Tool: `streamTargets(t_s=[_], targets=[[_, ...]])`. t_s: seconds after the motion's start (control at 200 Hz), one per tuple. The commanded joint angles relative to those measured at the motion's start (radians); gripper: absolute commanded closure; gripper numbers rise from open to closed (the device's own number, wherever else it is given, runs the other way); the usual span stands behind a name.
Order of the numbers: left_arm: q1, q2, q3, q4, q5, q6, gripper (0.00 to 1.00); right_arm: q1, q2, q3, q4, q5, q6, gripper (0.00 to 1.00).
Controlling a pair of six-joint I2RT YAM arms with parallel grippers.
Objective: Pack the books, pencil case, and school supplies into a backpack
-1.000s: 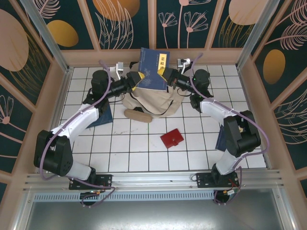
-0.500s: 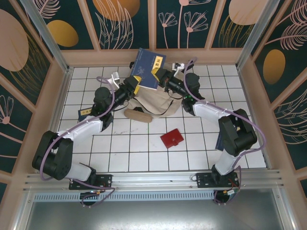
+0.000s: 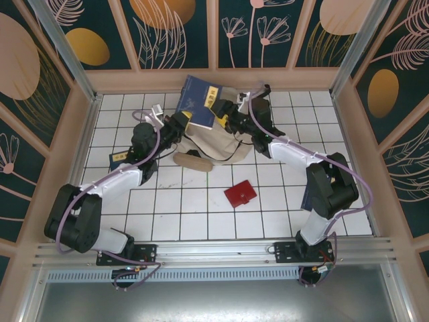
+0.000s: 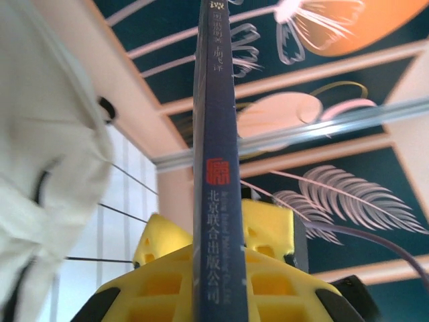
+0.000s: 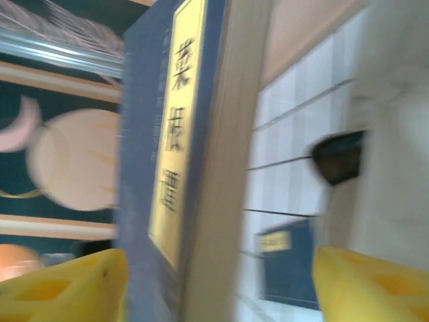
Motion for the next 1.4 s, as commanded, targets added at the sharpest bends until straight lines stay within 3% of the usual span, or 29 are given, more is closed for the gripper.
streamTargets(t_s=[0.0,0.24,0.425,0.535,0.661,0.756,0.886,1.091,1.241,1.396], targets=[[0.062,-0.1,-0.008,-0.187,-0.066,0.141,1.0,0.03,0.012,0.099,-0.415,0.182,-0.462,0.18],[0.13,-0.287,0.091,-0.757,-0.337,0.354,1.0,0.21,0.121,0.181,-0.61,0.475,-0.955,0.18],[0.143,-0.355,0.138,-0.941,-0.422,0.416,1.0,0.23,0.207,0.238,-0.598,0.423,-1.039,0.19],[0.144,-0.374,0.132,-0.956,-0.396,0.422,1.0,0.228,0.275,0.3,-0.6,0.433,-1.037,0.26],[0.145,-0.375,0.119,-0.949,-0.339,0.425,1.0,0.226,0.303,0.345,-0.595,0.46,-1.037,0.47],[0.144,-0.362,0.095,-0.917,-0.248,0.417,1.0,0.221,0.273,0.343,-0.576,0.546,-1.016,0.7],[0.143,-0.354,0.054,-0.871,-0.139,0.404,1.0,0.209,0.193,0.34,-0.544,0.684,-0.961,0.89],[0.145,-0.376,0.024,-0.872,-0.049,0.411,1.0,0.187,0.113,0.415,-0.553,0.863,-0.908,0.98],[0.144,-0.388,-0.025,-0.849,0.053,0.414,1.0,0.175,0.123,0.52,-0.582,0.872,-0.948,0.98],[0.132,-0.363,-0.084,-0.701,0.159,0.345,1.0,0.173,0.146,0.593,-0.606,0.811,-0.95,0.98]])
